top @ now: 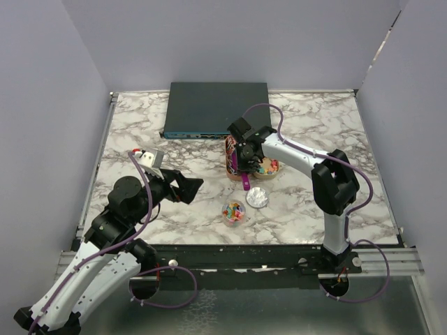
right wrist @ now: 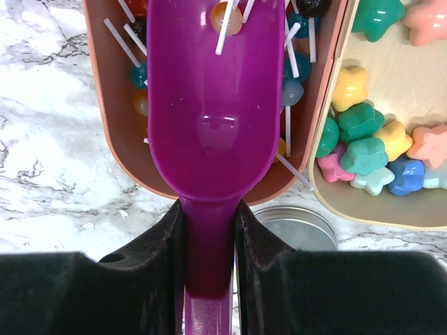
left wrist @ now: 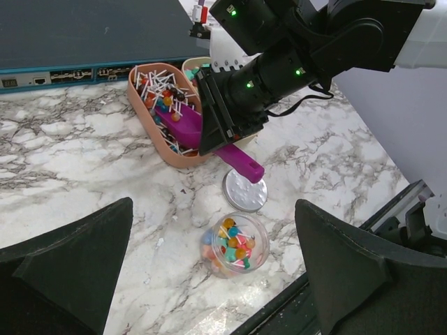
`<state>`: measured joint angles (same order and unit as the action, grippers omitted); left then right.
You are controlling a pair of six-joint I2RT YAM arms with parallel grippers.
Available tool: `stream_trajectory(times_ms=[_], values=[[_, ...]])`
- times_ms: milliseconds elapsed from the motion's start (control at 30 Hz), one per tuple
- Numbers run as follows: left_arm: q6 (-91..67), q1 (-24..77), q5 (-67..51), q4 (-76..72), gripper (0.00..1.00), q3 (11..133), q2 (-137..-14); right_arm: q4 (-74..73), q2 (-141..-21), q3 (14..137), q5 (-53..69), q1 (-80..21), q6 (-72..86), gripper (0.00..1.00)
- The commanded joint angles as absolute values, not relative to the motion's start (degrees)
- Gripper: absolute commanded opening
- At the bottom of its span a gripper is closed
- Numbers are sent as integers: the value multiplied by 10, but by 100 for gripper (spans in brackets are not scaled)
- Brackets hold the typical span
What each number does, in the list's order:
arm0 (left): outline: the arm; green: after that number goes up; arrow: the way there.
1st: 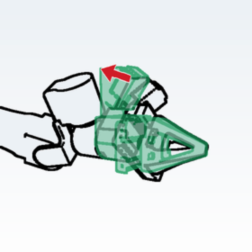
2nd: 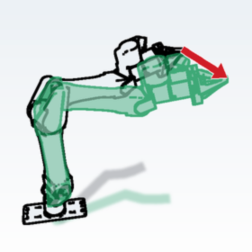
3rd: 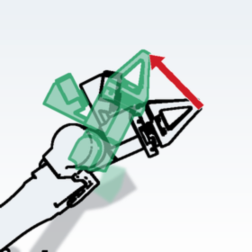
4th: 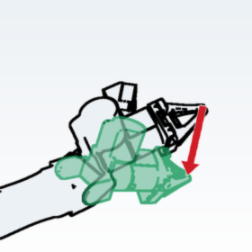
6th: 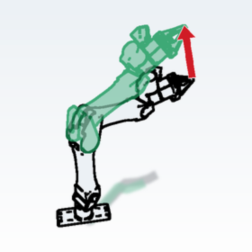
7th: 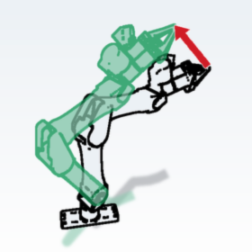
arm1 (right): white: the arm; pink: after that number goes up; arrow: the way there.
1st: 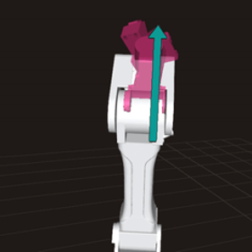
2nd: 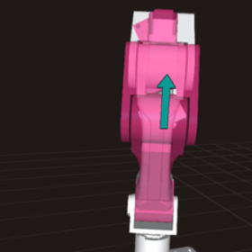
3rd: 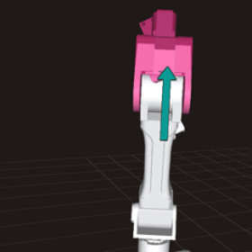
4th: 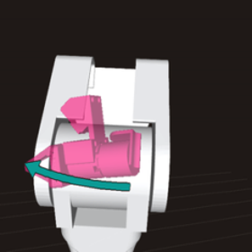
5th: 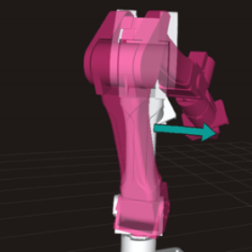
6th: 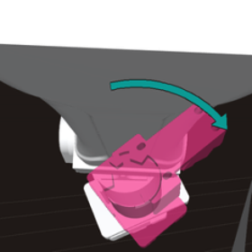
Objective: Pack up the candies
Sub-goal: Scoop the fake candies from the storage box.
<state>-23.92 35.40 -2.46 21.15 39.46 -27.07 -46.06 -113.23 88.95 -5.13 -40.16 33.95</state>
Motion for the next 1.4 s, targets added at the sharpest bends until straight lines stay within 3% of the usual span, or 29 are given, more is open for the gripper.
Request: stream_trajectory(times_ms=[0,1367], values=[[-232,358,-15,219,99,401,-276,-408,-1158,859,-93,-396,315,1],[-230,352,-20,219,99,401,-296,-218,-1077,700,-186,-426,291,1]])
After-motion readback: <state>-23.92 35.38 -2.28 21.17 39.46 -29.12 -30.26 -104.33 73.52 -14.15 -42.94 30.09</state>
